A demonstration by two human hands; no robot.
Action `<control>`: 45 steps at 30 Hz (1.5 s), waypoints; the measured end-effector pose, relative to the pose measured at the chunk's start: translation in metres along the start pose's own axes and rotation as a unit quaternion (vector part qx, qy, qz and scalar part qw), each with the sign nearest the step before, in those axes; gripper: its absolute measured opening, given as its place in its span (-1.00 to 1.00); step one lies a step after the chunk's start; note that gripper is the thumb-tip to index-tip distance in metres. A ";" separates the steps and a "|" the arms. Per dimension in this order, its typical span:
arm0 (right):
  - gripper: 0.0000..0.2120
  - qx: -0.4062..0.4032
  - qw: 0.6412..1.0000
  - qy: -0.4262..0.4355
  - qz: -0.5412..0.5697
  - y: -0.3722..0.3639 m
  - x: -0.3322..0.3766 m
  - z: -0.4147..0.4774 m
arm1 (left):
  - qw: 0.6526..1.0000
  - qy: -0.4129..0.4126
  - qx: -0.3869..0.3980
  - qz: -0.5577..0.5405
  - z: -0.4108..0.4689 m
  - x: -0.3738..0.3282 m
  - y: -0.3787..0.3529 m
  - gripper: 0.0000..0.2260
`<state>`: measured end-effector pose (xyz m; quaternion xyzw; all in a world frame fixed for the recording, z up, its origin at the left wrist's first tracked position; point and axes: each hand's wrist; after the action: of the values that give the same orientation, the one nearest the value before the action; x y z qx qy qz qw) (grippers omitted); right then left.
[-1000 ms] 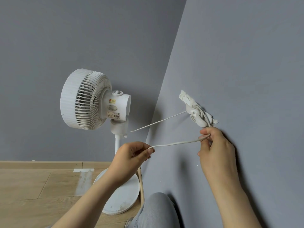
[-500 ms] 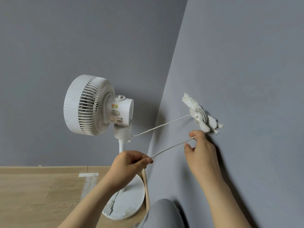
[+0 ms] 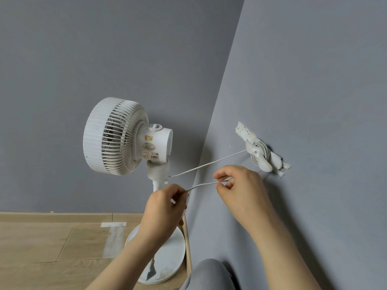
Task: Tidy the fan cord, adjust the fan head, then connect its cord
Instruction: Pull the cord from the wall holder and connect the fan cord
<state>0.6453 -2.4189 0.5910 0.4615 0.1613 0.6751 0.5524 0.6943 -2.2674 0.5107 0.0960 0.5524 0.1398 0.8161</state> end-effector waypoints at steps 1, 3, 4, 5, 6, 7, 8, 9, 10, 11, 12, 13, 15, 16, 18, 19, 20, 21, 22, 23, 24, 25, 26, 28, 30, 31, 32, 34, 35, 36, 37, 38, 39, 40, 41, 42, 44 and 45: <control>-0.79 0.007 1.000 0.015 -0.021 -0.002 0.001 0.003 | 1.000 -0.005 -0.005 0.007 0.001 0.001 0.000 -0.86; -0.76 0.023 0.998 0.035 -0.056 -0.007 0.000 0.010 | 1.000 -0.010 -0.012 0.011 0.003 0.003 0.000 -0.86; -0.76 0.033 0.996 0.041 -0.068 -0.008 0.000 0.014 | 1.000 -0.014 -0.015 0.009 0.003 0.004 0.001 -0.86; -0.76 0.044 0.995 0.045 -0.078 -0.010 0.001 0.016 | 1.000 -0.020 -0.018 0.008 0.003 0.005 0.001 -0.86; -0.77 0.054 0.994 0.050 -0.086 -0.012 0.002 0.019 | 0.999 -0.029 -0.022 0.010 0.004 0.006 0.001 -0.86; -0.78 0.064 0.992 0.054 -0.091 -0.014 0.003 0.022 | 0.999 -0.040 -0.026 0.013 0.004 0.007 0.001 -0.87; -0.80 0.074 0.991 0.058 -0.097 -0.016 0.005 0.025 | 0.998 -0.050 -0.028 0.015 0.004 0.008 0.002 -0.89; -0.81 0.082 0.989 0.063 -0.104 -0.017 0.007 0.028 | 0.998 -0.056 -0.026 0.010 0.005 0.010 0.002 -0.90; -0.82 0.088 0.988 0.068 -0.112 -0.019 0.008 0.030 | 0.998 -0.055 -0.019 0.001 0.005 0.011 0.002 -0.91; -0.82 0.091 0.986 0.071 -0.119 -0.021 0.009 0.034 | 0.999 -0.048 -0.006 -0.011 0.006 0.012 0.003 -0.91; -0.82 0.093 0.985 0.074 -0.124 -0.022 0.009 0.037 | 0.999 -0.037 0.010 -0.023 0.006 0.012 0.004 -0.90; -0.83 0.094 0.984 0.075 -0.128 -0.024 0.009 0.040 | 0.999 -0.024 0.027 -0.036 0.006 0.011 0.006 -0.89; -0.85 0.093 0.984 0.076 -0.132 -0.026 0.009 0.047 | 0.997 0.004 0.060 -0.054 0.006 0.013 0.007 -0.84; -0.86 0.090 0.984 0.075 -0.131 -0.027 0.008 0.051 | 0.996 0.016 0.071 -0.055 0.006 0.014 0.008 -0.82; -0.88 0.082 0.985 0.074 -0.130 -0.028 0.007 0.057 | 0.994 0.036 0.087 -0.054 0.007 0.019 0.009 -0.79; -0.89 0.078 0.985 0.076 -0.131 -0.029 0.006 0.060 | 0.993 0.047 0.093 -0.059 0.007 0.020 0.009 -0.78; -0.89 0.077 0.985 0.077 -0.133 -0.030 0.006 0.063 | 0.991 0.059 0.100 -0.068 0.007 0.022 0.010 -0.78; -0.90 0.079 0.984 0.079 -0.136 -0.031 0.006 0.066 | 0.989 0.068 0.105 -0.077 0.008 0.023 0.010 -0.79; -0.91 0.084 0.983 0.080 -0.140 -0.031 0.006 0.068 | 0.988 0.074 0.108 -0.084 0.008 0.023 0.010 -0.80; -0.92 0.088 0.982 0.081 -0.144 -0.031 0.006 0.071 | 0.987 0.075 0.109 -0.087 0.009 0.023 0.010 -0.82; -0.92 0.094 0.981 0.081 -0.147 -0.030 0.007 0.074 | 0.987 0.077 0.105 -0.089 0.010 0.023 0.009 -0.83; -0.92 0.101 0.981 0.078 -0.145 -0.029 0.008 0.077 | 0.988 0.081 0.098 -0.091 0.011 0.022 0.008 -0.83; -0.92 0.108 0.982 0.072 -0.140 -0.027 0.009 0.080 | 0.988 0.087 0.087 -0.092 0.012 0.022 0.008 -0.81; -0.93 0.124 0.983 0.057 -0.124 -0.023 0.011 0.085 | 0.990 0.093 0.062 -0.085 0.014 0.023 0.004 -0.75; -0.93 0.147 0.981 0.049 -0.114 -0.020 0.014 0.090 | 0.993 0.086 0.036 -0.065 0.015 0.023 0.001 -0.72; -0.94 0.159 0.980 0.044 -0.109 -0.019 0.015 0.091 | 0.995 0.080 0.024 -0.053 0.014 0.024 -0.001 -0.74; -0.94 0.170 0.979 0.040 -0.104 -0.018 0.016 0.092 | 0.996 0.074 0.011 -0.043 0.013 0.024 -0.002 -0.78; -0.94 0.190 0.977 0.032 -0.097 -0.018 0.016 0.094 | 0.997 0.069 -0.014 -0.027 0.013 0.027 -0.003 -0.87; -0.94 0.200 0.975 0.028 -0.095 -0.018 0.016 0.094 | 0.997 0.074 -0.025 -0.021 0.013 0.029 -0.003 -0.88; -0.94 0.210 0.973 0.025 -0.096 -0.019 0.016 0.095 | 0.996 0.081 -0.034 -0.019 0.013 0.030 -0.003 -0.89; -0.93 0.218 0.971 0.023 -0.100 -0.020 0.016 0.095 | 0.995 0.086 -0.042 -0.019 0.014 0.032 -0.002 -0.88; -0.92 0.224 0.969 0.022 -0.104 -0.021 0.016 0.095 | 0.995 0.087 -0.050 -0.019 0.014 0.033 -0.002 -0.89; -0.91 0.226 0.968 0.022 -0.108 -0.022 0.017 0.096 | 0.995 0.085 -0.056 -0.016 0.015 0.034 -0.001 -0.89; -0.90 0.224 0.968 0.022 -0.112 -0.022 0.017 0.097 | 0.995 0.078 -0.060 -0.011 0.015 0.033 0.000 -0.90; -0.89 0.219 0.969 0.022 -0.117 -0.023 0.017 0.098 | 0.996 0.071 -0.062 -0.008 0.015 0.033 0.000 -0.91; -0.88 0.209 0.970 0.022 -0.124 -0.022 0.017 0.100 | 0.996 0.065 -0.061 -0.006 0.016 0.032 0.001 -0.91; -0.87 0.184 0.972 0.020 -0.146 -0.020 0.017 0.104 | 0.997 0.058 -0.053 -0.007 0.017 0.031 0.002 -0.91; -0.86 0.169 0.973 0.019 -0.158 -0.019 0.017 0.106 | 0.997 0.057 -0.050 -0.010 0.017 0.030 0.002 -0.90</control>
<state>0.7424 -2.4280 0.6401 0.5040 0.3541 0.5505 0.5635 0.7208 -2.2551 0.4913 0.0415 0.5915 0.1646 0.7882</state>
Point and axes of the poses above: each hand's wrist, its own z-axis towards the middle knuckle, its own y-axis out of the back of the hand, x = y × z, and after that the axes turned 10 degrees about -x, right-handed
